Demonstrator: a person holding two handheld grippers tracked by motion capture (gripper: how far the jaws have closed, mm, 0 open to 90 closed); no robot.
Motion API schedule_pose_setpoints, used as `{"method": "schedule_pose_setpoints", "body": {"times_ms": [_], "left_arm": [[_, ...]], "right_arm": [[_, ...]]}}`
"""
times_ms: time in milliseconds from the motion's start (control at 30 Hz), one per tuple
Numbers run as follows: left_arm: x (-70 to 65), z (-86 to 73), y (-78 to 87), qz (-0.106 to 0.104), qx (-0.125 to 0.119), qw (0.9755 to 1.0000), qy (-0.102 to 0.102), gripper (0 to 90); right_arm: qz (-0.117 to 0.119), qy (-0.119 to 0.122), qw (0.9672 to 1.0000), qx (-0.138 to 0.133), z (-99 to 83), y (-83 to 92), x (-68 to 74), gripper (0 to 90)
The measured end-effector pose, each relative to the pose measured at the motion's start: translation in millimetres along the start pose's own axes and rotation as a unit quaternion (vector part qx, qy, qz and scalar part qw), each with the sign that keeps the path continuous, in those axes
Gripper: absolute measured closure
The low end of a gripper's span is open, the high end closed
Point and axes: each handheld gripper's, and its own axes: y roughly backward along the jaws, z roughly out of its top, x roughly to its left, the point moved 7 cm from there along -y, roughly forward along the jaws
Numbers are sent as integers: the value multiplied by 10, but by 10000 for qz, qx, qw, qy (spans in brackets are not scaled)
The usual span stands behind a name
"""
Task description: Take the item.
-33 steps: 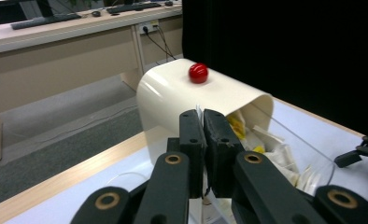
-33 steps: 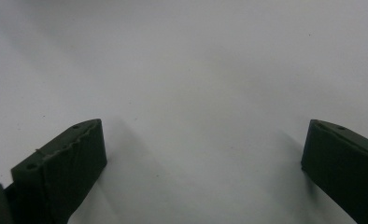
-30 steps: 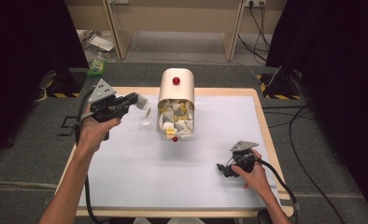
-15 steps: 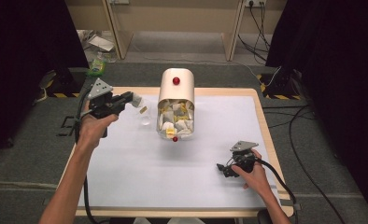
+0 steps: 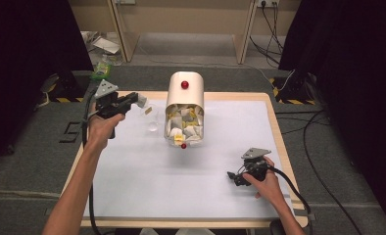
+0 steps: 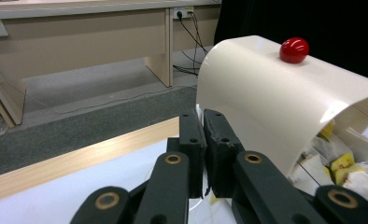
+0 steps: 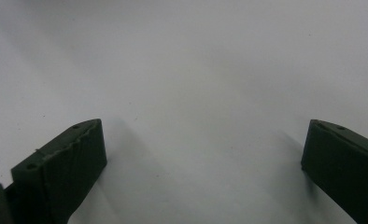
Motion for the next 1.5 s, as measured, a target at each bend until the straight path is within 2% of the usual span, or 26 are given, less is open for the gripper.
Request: {"method": "schedule_pose_setpoints", "body": {"times_ms": [633,1033,1500], "left_arm": [[243,-206,-392,393,306,9987,67,854],[231,-333,-581,475,527,9975,-50,851],[219,-465,-669,460,710,9964,-74,849]], "right_arm": [[-1,3,10000,9,-1,2,0,5],[-3,6,10000,8,-1,2,0,6],[-1,4,10000,9,-1,2,0,5]]}}
